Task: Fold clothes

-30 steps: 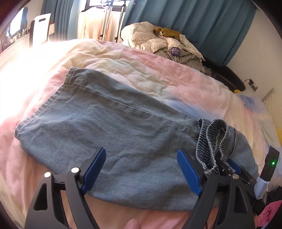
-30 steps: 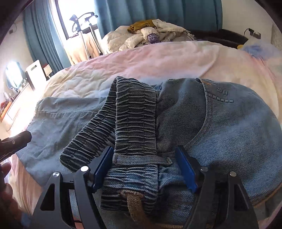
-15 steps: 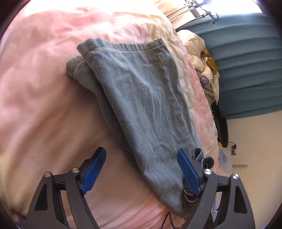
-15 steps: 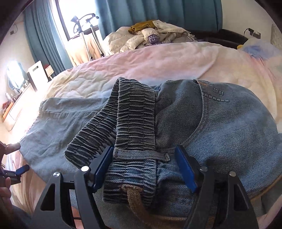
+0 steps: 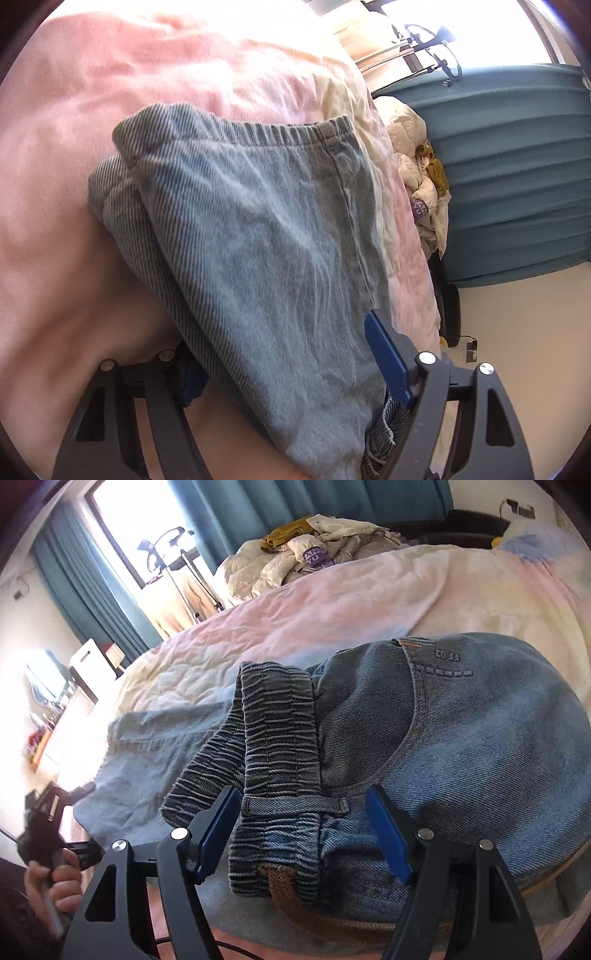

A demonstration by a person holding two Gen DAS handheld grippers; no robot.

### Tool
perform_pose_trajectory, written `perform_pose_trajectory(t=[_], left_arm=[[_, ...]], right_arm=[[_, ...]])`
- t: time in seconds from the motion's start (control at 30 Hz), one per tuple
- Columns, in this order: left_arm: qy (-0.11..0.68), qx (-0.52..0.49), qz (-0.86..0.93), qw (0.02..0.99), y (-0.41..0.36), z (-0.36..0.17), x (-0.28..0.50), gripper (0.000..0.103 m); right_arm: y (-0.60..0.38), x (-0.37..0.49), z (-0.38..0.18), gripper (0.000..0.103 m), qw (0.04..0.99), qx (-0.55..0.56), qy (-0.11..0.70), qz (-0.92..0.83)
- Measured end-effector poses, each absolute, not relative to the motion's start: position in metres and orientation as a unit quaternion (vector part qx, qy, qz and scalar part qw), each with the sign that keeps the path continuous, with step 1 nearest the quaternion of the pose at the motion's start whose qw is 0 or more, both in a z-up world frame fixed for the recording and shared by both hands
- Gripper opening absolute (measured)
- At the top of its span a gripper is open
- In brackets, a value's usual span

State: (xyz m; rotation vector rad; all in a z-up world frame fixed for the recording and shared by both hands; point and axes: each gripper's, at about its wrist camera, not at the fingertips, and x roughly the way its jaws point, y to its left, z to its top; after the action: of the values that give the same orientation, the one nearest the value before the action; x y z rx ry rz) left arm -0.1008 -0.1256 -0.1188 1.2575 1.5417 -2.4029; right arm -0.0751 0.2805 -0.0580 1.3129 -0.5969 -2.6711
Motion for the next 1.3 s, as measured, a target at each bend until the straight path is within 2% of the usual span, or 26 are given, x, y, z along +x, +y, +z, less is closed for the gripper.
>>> perform_pose_trajectory(t=[0.13,0.2,0.37,0.53,0.6,0.73,0.97,1.17,1.3], left_arm=[[0.472,0.399,-0.785,0.036,-0.131,-0.116,-0.112,0.054],[0.459,0.401,-0.791,0.041,-0.132,-0.114,-0.117,0.052],[0.403,0.407,-0.817,0.063,-0.131,-0.109,-0.126,0.031],[0.359,0.387,-0.848,0.052,-0.126,-0.083,-0.128,0.011],[0.329,0.37,-0.868,0.041,-0.114,-0.06,-0.128,0.009],[0.241,0.333,-0.912,0.011,-0.062,-0.008,-0.127,0.008],[0.15,0.29,-0.942,-0.079,0.054,0.055,-0.128,0.008],[0.097,0.284,-0.939,-0.168,0.154,0.066,-0.113,0.008],[0.065,0.302,-0.925,-0.221,0.214,0.046,-0.1,0.008]], right_arm=[[0.308,-0.061,-0.037,0.067,0.02,0.422,-0.185,-0.887],[0.325,-0.056,-0.024,0.067,-0.006,0.412,-0.177,-0.894],[0.367,-0.057,-0.017,0.067,-0.028,0.42,-0.185,-0.888],[0.41,-0.054,-0.044,0.067,-0.027,0.431,-0.311,-0.847],[0.42,-0.046,-0.046,0.067,-0.022,0.413,-0.354,-0.839],[0.429,-0.033,-0.045,0.067,-0.022,0.392,-0.384,-0.836],[0.442,-0.005,-0.032,0.067,-0.06,0.36,-0.383,-0.849],[0.458,0.025,-0.024,0.068,-0.099,0.324,-0.386,-0.858],[0.471,0.04,-0.02,0.069,-0.124,0.3,-0.393,-0.86]])
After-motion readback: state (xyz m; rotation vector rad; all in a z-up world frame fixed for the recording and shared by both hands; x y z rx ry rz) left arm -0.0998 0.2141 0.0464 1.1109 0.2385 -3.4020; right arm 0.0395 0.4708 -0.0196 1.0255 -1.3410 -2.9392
